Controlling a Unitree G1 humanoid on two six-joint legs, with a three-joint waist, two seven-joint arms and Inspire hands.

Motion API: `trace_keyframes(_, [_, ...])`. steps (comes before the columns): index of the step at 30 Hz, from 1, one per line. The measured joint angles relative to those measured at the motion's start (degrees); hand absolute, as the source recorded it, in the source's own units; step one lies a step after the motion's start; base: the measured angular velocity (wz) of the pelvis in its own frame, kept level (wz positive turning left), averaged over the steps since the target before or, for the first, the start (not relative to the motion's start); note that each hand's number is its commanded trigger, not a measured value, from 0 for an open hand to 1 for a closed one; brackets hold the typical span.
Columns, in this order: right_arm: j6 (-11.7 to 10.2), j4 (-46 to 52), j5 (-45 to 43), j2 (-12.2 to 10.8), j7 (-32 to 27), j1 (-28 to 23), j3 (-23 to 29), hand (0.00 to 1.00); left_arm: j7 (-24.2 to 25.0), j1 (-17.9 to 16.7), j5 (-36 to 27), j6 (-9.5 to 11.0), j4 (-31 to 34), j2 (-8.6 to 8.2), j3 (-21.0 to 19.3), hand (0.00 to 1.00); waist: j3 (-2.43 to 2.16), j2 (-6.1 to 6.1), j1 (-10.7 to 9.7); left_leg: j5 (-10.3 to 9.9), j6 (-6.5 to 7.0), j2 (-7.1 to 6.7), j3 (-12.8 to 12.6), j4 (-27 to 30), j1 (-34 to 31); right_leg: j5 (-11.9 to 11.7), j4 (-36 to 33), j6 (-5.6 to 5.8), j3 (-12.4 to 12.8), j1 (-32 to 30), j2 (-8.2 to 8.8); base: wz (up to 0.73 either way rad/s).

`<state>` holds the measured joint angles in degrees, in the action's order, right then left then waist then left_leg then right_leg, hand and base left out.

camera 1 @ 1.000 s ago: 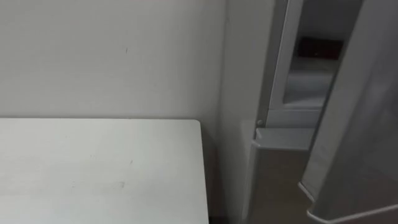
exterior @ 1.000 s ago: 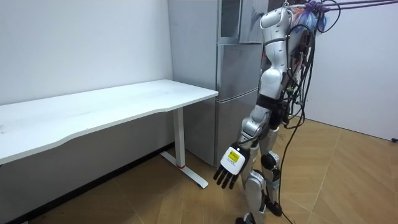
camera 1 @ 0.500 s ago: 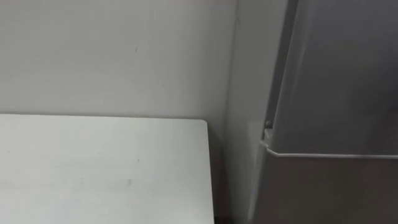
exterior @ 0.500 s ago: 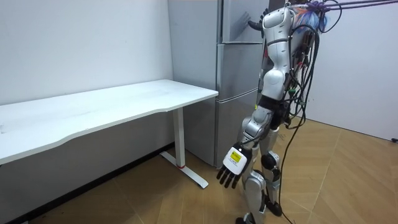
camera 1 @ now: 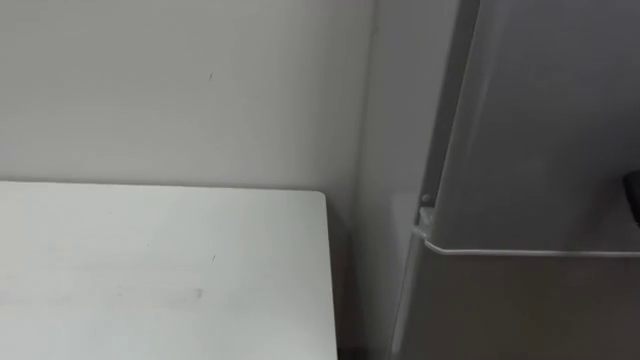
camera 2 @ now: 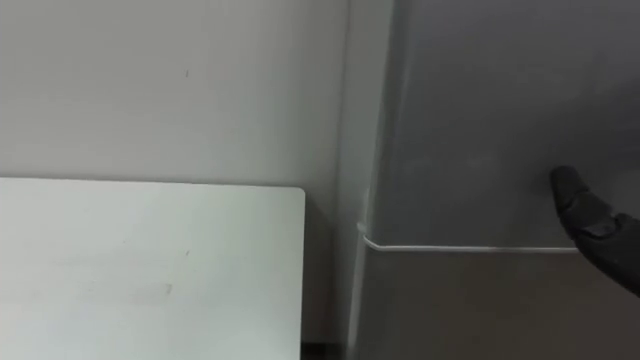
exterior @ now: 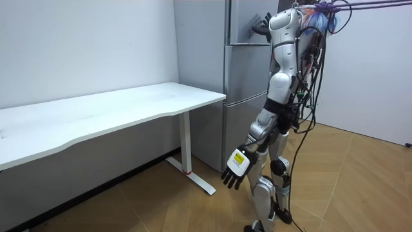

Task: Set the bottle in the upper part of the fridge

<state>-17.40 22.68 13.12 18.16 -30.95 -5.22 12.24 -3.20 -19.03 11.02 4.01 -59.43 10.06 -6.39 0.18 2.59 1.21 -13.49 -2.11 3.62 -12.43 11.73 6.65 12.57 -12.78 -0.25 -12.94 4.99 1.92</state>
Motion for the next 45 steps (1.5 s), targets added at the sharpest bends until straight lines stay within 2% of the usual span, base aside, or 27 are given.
trace_keyframes(6, [0.1,-0.4,-1.7,0.0,1.9,-0.5,-2.0,0.00,0.1,0.0,0.1,-0.1,-0.1,0.00,0.1,0.00,0.12,-0.92,0.3,-0.1,0.06,0.09,-0.1,0.0,-0.2,-0.2,0.1,-0.05,0.2,-0.5,-0.08,-0.01])
trace_keyframes(12, [0.2,-1.6,-8.9,0.0,2.2,-0.5,-3.4,0.00,0.5,0.0,1.2,-0.8,-0.1,0.21,1.1,0.00,-0.34,-1.40,0.2,0.0,0.18,0.09,0.0,0.0,-0.8,-0.4,0.0,-0.13,0.3,-1.0,-0.10,0.00])
trace_keyframes(18, [0.4,-3.3,-11.9,0.0,2.3,-0.5,-3.9,0.00,2.5,0.0,3.2,-1.0,-0.1,0.51,1.1,0.00,-0.28,-0.90,0.3,0.1,0.20,0.08,-0.1,0.0,-0.5,-0.5,0.1,-0.11,0.4,-0.9,-0.14,-0.01])
trace_keyframes(20, [-0.1,-5.1,-12.5,0.1,2.6,-0.4,-4.3,0.00,2.7,0.1,3.5,-1.1,-0.1,0.51,1.2,0.00,-0.24,-0.35,0.5,0.1,0.20,0.08,-0.2,-0.1,-0.1,-0.5,0.1,-0.11,0.4,-0.7,-0.13,0.00])
trace_keyframes(22, [-0.3,-7.0,-12.2,0.1,2.8,-0.4,-4.7,0.00,2.7,0.3,3.5,-1.2,0.0,0.60,1.2,0.00,0.00,0.11,0.7,0.1,0.20,0.08,-0.2,0.0,0.0,-0.5,0.1,-0.10,0.4,-0.4,-0.13,0.00])
trace_keyframes(26, [-1.5,-11.5,-11.9,0.2,4.1,-0.2,-4.9,0.00,2.5,0.8,3.7,-1.8,0.0,1.91,3.5,0.00,0.01,1.17,0.7,0.1,0.22,0.08,-0.4,0.0,0.5,-0.5,0.2,-0.10,0.8,0.0,-0.12,-0.03])
trace_keyframes(29, [-1.5,-13.9,-11.9,0.2,5.7,0.2,-5.7,0.00,2.1,0.8,3.6,-2.4,0.1,2.09,3.6,0.00,-0.05,0.96,0.8,0.0,0.31,0.10,-0.8,0.0,1.0,-0.6,0.1,0.00,1.6,0.1,-0.25,-0.10])
trace_keyframes(37, [-1.5,-18.2,-12.1,0.1,6.7,1.8,-6.2,0.00,2.7,0.6,3.7,-4.1,1.9,2.09,4.1,0.00,-0.04,0.54,0.7,0.0,0.61,0.08,0.0,0.1,0.8,-1.4,0.2,-0.08,1.3,0.3,-0.20,0.01])
trace_keyframes(40, [-2.6,-20.3,-12.4,0.2,6.4,2.6,-5.9,0.00,2.8,0.5,4.0,-4.3,3.2,2.02,4.4,0.00,-0.04,0.46,0.5,0.1,0.80,-0.13,0.6,0.1,0.8,-1.5,0.3,0.02,0.5,0.8,0.06,0.10])
trace_keyframes(45, [-3.3,-24.4,-16.9,0.2,5.8,4.3,-5.2,0.00,2.9,0.5,4.9,-5.0,4.4,2.02,4.3,0.00,-0.06,0.30,0.6,0.2,1.00,-0.18,0.9,0.4,0.7,-2.1,1.0,0.08,0.2,1.1,0.12,0.01])
